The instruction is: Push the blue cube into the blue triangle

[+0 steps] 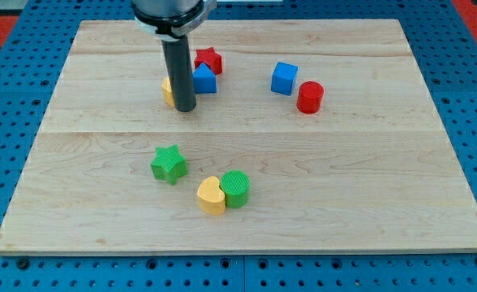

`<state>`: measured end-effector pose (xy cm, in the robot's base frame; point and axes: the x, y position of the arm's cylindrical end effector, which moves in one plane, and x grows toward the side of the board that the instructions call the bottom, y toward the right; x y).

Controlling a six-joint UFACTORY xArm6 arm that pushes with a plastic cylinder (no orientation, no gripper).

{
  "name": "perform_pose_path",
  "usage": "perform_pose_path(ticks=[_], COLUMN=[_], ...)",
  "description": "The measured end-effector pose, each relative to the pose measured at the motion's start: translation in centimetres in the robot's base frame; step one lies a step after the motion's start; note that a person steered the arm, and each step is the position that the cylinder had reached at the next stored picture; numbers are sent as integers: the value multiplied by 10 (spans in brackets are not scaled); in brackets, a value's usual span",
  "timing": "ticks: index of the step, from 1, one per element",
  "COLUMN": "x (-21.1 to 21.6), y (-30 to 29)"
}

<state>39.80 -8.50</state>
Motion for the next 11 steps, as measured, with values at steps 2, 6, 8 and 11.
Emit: perform_pose_path(ticks=[2,6,8,11], x=[-70,-7,-89,-7], y=[-13,-2,21,69])
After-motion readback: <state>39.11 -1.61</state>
